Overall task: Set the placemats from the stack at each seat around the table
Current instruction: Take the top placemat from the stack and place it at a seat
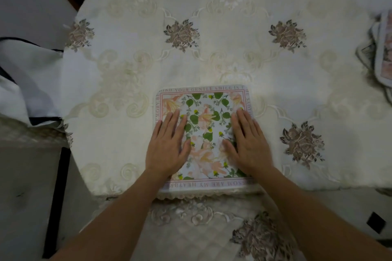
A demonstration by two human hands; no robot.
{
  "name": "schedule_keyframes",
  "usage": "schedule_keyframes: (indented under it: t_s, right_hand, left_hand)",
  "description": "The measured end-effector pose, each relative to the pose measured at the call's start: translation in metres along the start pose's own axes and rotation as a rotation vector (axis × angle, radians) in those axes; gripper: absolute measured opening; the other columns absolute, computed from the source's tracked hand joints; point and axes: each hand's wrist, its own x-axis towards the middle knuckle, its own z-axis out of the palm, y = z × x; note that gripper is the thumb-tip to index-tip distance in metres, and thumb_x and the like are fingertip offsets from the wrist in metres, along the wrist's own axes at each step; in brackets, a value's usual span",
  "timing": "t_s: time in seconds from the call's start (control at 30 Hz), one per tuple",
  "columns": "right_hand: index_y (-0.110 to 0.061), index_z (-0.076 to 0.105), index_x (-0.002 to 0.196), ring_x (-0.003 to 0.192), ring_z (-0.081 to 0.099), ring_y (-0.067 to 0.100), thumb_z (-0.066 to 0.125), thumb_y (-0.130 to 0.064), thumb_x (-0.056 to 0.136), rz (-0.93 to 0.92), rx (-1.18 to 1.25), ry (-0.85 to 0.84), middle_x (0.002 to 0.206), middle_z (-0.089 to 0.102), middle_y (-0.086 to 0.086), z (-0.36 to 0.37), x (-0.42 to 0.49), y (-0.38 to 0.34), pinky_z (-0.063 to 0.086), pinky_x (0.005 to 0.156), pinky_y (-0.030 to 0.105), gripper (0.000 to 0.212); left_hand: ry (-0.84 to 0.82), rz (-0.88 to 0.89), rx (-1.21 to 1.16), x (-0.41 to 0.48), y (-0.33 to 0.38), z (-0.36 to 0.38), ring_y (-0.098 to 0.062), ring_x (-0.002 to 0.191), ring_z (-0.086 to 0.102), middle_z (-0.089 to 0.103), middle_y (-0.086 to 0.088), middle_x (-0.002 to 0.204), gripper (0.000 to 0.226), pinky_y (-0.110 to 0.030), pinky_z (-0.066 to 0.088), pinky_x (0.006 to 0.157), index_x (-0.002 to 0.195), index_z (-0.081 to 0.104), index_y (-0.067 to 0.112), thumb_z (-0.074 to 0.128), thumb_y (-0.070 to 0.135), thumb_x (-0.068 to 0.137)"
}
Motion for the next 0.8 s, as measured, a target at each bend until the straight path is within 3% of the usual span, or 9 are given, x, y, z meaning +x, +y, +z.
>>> schedule_keyframes:
  t_s: [0.17, 0.3, 0.53, 0.8]
  right_hand:
    - [-0.008, 0.012, 0.158, 0.154, 0.001, 0.024, 0.017, -0.059, 0.101, 0.005, 0.009, -0.044, 0.166, 0.006, 0.013, -0.005, 0.002, -0.003, 0.016, 0.123, 0.044, 0.077]
    - [-0.014, 0.024, 0.156, 0.149, 0.025, 0.030, 0.031, -0.061, 0.098, 0.021, 0.088, -0.002, 0.161, 0.026, 0.014, -0.036, 0.007, -0.018, 0.030, 0.118, 0.046, 0.076]
    - [-0.018, 0.040, 0.151, 0.141, 0.041, 0.029, 0.037, -0.052, 0.097, -0.063, 0.065, 0.142, 0.152, 0.045, 0.010, -0.108, 0.016, -0.057, 0.037, 0.114, 0.046, 0.064]
    - [-0.016, 0.047, 0.146, 0.134, 0.050, 0.031, 0.041, -0.049, 0.093, -0.119, 0.017, 0.243, 0.144, 0.054, 0.012, -0.164, 0.016, -0.081, 0.041, 0.109, 0.047, 0.063]
  left_hand:
    - [-0.029, -0.028, -0.015, 0.001, 0.002, -0.005, -0.017, 0.153, -0.002, 0.005, -0.001, 0.166, 0.065, -0.045, 0.009, 0.124, 0.158, 0.014, 0.023, 0.029, 0.049, 0.100]
    - [-0.085, -0.058, -0.094, 0.004, 0.014, -0.030, -0.016, 0.153, -0.001, 0.007, 0.006, 0.166, 0.065, -0.045, 0.006, 0.124, 0.157, 0.012, 0.034, 0.024, 0.059, 0.098]
    - [0.100, -0.071, 0.028, 0.003, 0.034, -0.100, -0.024, 0.147, 0.030, 0.036, -0.001, 0.158, 0.069, -0.051, 0.024, 0.119, 0.152, 0.035, 0.027, 0.028, 0.060, 0.091]
    - [0.308, -0.065, 0.098, -0.012, 0.042, -0.165, -0.026, 0.137, 0.046, 0.051, -0.003, 0.148, 0.066, -0.052, 0.036, 0.113, 0.146, 0.046, 0.024, 0.041, 0.057, 0.089]
